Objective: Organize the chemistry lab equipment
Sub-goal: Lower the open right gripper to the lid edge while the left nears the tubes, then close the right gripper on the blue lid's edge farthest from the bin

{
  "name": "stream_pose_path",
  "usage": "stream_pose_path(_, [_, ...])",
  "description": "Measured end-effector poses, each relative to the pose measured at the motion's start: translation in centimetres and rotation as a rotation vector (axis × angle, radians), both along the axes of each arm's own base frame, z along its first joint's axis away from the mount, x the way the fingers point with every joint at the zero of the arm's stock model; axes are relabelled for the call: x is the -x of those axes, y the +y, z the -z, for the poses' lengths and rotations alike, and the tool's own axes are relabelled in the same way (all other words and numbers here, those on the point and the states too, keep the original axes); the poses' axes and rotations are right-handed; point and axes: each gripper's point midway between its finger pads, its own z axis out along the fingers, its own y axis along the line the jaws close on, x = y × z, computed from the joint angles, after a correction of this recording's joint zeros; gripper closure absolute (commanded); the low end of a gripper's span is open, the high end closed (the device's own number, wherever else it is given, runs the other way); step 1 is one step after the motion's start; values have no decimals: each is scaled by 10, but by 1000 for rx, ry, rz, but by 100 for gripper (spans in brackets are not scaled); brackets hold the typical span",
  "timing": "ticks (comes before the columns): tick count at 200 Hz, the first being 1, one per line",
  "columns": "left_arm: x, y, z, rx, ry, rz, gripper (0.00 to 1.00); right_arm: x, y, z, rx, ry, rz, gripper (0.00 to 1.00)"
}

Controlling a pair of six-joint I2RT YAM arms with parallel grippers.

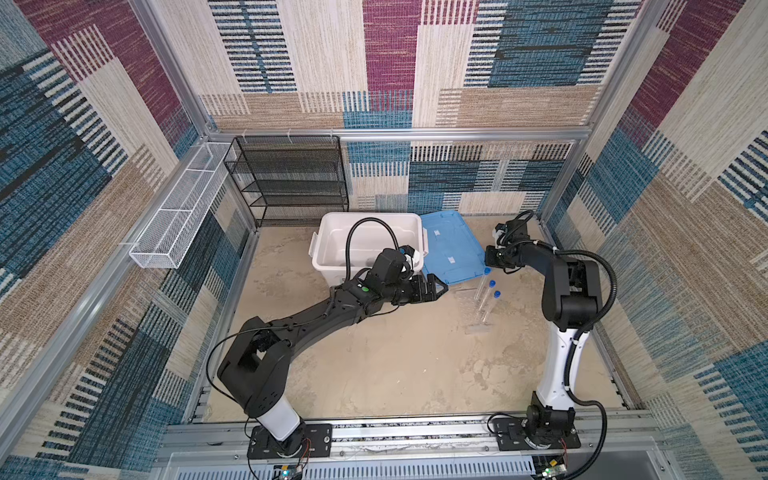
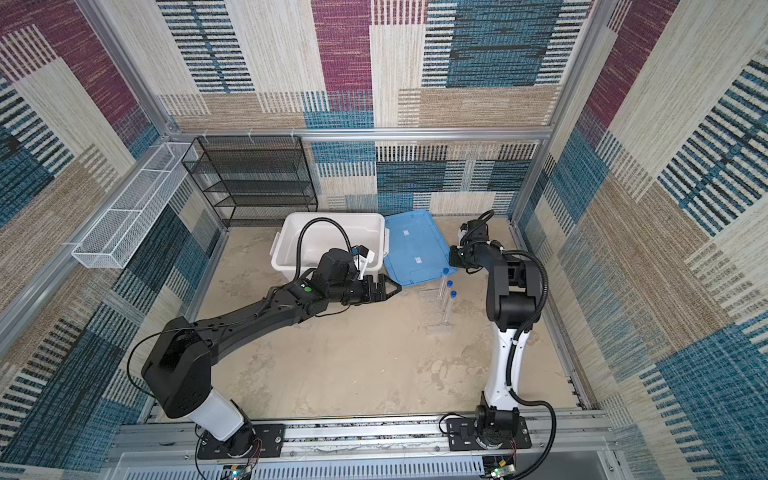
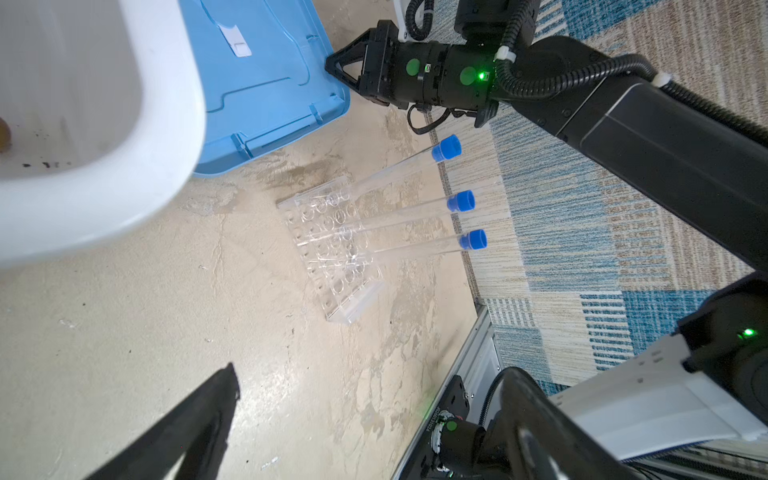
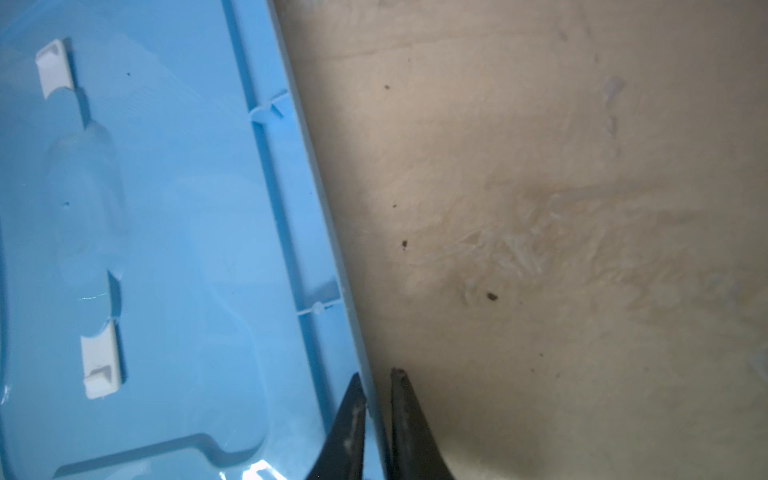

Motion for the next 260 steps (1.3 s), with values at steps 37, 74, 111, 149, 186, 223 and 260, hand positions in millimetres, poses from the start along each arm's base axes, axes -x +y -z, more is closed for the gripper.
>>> stream_pose_path(37, [2,2,0,13,12,-11,0,-1,1,2,7,-7,-20,89])
stream_pose_path(74, [3,3,-2,20,13,-15,0,1,2,2,22,-13,-43,94])
stream_pose_path(111, [5,6,0,19,15,-21,0,22,4,-1,23,23,-32,99])
stream_pose_path(149, [4,7,1,25,15,-30,0,36,2,-4,33,56,-24,100])
stream_pose_path(186, [5,9,2,33,28,-40,1,42,2,-11,24,51,-9,100])
stream_pose_path(223, [6,11,-2,60,10,-46,1,47,3,-33,16,11,7,100])
stream_pose_path(260, [9,15,-6,112,-2,-66,1,46,2,-65,18,-57,14,100])
